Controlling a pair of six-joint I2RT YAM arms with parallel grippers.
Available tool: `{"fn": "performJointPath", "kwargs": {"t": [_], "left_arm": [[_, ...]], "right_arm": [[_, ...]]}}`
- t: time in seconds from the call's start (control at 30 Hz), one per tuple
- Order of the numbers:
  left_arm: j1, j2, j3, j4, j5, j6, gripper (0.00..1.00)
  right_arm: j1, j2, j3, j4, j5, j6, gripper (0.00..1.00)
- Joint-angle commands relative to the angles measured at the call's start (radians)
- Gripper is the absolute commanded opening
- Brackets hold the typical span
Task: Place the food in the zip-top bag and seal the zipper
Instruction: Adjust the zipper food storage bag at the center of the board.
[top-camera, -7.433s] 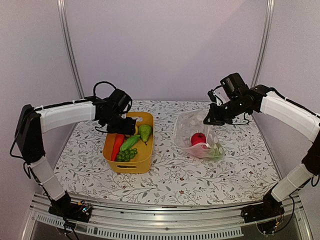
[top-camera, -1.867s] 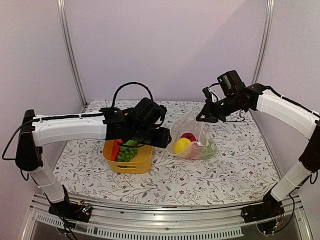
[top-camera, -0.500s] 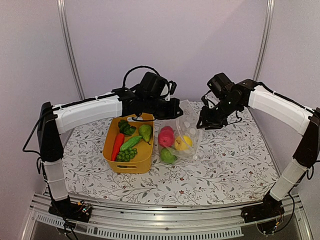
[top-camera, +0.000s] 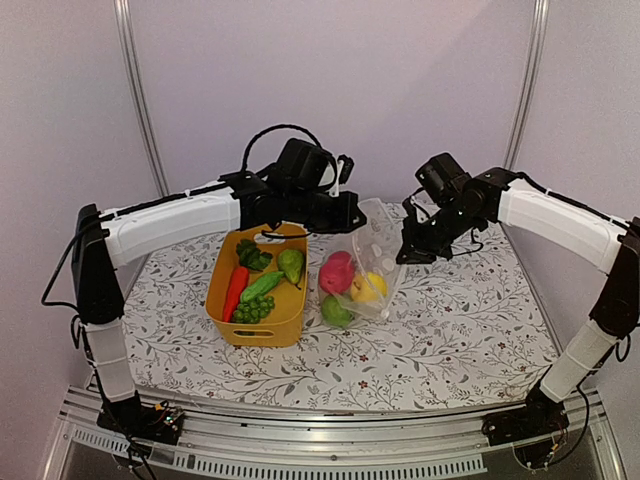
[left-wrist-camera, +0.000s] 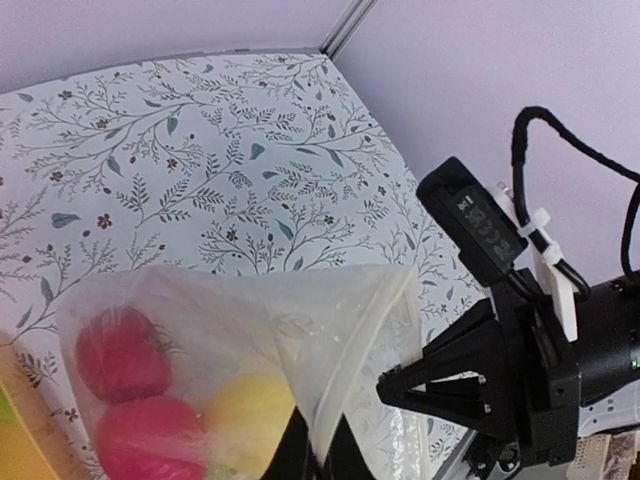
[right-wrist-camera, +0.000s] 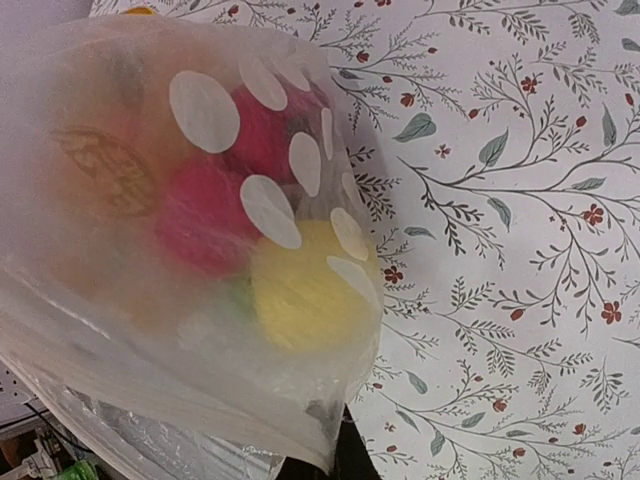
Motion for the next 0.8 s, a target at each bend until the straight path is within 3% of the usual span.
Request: {"fn": "performJointPath", "kwargs": {"t": [0.0, 0.07, 0.2, 0.3, 0.47, 0.63, 0.77], "left_arm": [[0.008, -0.047, 0.035, -0.07, -0.032, 0.028, 0.22], [0.007, -0.054, 0.043, -0.137, -0.075, 0.008, 0.4], [0.004, -0.096, -0.026, -0.171, -0.09, -0.015, 0.54], [0.004, -0.127, -0.111, -0.189, -0.09, -0.04, 0.55], [0.004, -0.176, -0.273, -0.071, -0.027, -0.088, 0.57], [-0.01, -0.129, -0.303, 0.018, 0.118, -0.05, 0.59], [-0.023, -0.079, -0.306, 0.021, 0.091, -0.086, 0.59]], "right_arm": [[0.001, -0.019, 0.147, -0.067, 0.065, 0.0, 0.0], [0.001, -0.033, 0.26, -0.123, 0.107, -0.007, 0.0], [0.0, -0.041, 0.209, -0.102, 0.101, -0.029, 0.0], [0.0, -0.027, 0.128, -0.049, 0.049, -0.032, 0.0], [-0.001, -0.041, 0.064, 0.02, 0.03, -0.001, 0.0], [0.0, -0.025, 0.063, 0.025, 0.016, -0.017, 0.0], [0.0, -0.025, 0.082, 0.021, 0.006, -0.024, 0.0]]}}
